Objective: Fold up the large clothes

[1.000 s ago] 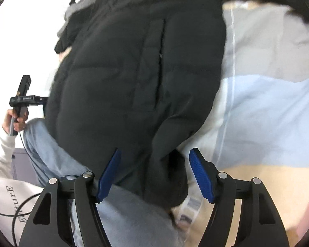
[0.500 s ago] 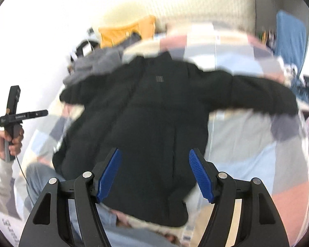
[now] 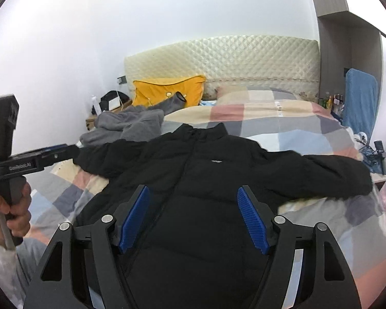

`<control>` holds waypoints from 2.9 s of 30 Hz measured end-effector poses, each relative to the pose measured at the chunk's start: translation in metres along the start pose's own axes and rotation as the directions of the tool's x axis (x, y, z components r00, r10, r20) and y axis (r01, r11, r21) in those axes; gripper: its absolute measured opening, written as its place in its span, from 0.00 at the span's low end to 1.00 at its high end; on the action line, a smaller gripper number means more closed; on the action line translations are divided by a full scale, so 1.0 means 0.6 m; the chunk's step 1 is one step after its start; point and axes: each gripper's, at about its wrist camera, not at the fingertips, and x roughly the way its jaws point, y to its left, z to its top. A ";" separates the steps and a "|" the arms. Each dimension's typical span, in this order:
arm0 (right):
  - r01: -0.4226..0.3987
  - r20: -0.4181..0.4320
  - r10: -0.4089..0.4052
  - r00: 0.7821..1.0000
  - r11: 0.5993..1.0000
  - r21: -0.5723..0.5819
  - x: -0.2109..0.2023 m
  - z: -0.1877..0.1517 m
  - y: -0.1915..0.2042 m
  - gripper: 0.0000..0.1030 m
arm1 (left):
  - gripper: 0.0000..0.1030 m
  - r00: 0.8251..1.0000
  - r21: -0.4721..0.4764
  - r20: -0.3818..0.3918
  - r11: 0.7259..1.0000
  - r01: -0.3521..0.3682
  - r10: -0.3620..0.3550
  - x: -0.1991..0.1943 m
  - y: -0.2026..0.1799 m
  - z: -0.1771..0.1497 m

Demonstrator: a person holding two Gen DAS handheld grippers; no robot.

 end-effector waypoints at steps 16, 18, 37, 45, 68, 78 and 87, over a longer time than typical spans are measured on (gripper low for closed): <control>0.035 0.060 -0.037 0.998 0.999 0.027 0.071 -0.088 0.022 0.68 | 0.77 0.995 0.061 0.042 0.993 -0.096 0.094 0.051 0.011 -0.083; 0.025 0.050 -0.028 0.998 0.998 0.057 0.072 -0.106 0.017 0.68 | 0.77 0.994 0.040 0.030 0.993 -0.108 0.107 0.058 0.028 -0.101; 0.171 0.085 -0.182 0.980 0.977 0.127 0.042 -0.122 -0.049 0.70 | 0.77 0.995 -0.014 -0.019 0.995 -0.096 0.096 0.104 0.056 -0.171; 0.211 0.140 -0.241 0.960 0.957 0.201 -0.007 -0.095 -0.123 0.71 | 0.77 0.992 -0.046 -0.057 0.993 -0.111 0.108 0.136 0.050 -0.189; 0.105 0.035 -0.175 0.984 0.725 0.680 0.089 -0.122 -0.653 0.79 | 0.77 0.980 -0.164 -0.090 0.967 -0.192 0.180 0.195 0.064 -0.183; 0.055 0.034 -0.191 0.981 0.443 0.895 0.217 -0.198 -0.885 0.79 | 0.77 0.971 -0.152 -0.125 0.963 -0.221 0.203 0.248 0.056 -0.175; 0.076 0.057 -0.284 0.957 0.436 0.897 0.257 -0.189 -0.959 0.60 | 0.77 0.959 -0.106 -0.110 0.956 -0.274 0.263 0.279 0.050 -0.162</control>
